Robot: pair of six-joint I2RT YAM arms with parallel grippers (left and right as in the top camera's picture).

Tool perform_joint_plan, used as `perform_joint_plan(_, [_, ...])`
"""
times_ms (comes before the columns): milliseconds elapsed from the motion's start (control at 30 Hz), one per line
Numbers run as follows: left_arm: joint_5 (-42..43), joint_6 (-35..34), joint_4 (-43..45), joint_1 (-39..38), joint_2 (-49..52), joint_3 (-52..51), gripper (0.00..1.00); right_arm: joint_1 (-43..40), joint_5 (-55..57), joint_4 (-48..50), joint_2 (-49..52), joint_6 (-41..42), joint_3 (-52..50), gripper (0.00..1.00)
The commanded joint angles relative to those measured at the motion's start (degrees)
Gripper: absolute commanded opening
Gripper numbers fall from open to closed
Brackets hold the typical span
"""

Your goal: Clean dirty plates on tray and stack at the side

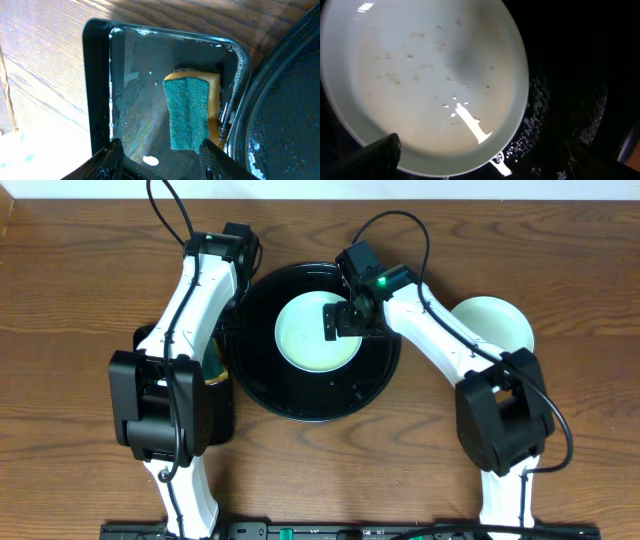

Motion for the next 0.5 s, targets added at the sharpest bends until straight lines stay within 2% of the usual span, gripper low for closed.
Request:
perform_joint_plan(0, [-0.13, 0.09, -0.39, 0.26, -0.66, -0.15, 0.50, -0.17, 1.38, -0.17, 3.32, 3.98, -0.04, 0.99])
perform_joint_plan(267, [-0.11, 0.09, -0.61, 0.26, -0.66, -0.15, 0.50, -0.11, -0.61, 2.69, 5.62, 4.66, -0.04, 0.98])
perform_joint_plan(367, [-0.11, 0.09, -0.61, 0.26, -0.66, -0.15, 0.50, -0.04, -2.69, 5.20, 6.38, 5.73, -0.04, 0.80])
perform_joint_plan(467, [-0.11, 0.09, -0.63, 0.26, -0.66, -0.15, 0.50, -0.07, -5.64, 7.69, 7.65, 7.45, -0.04, 0.78])
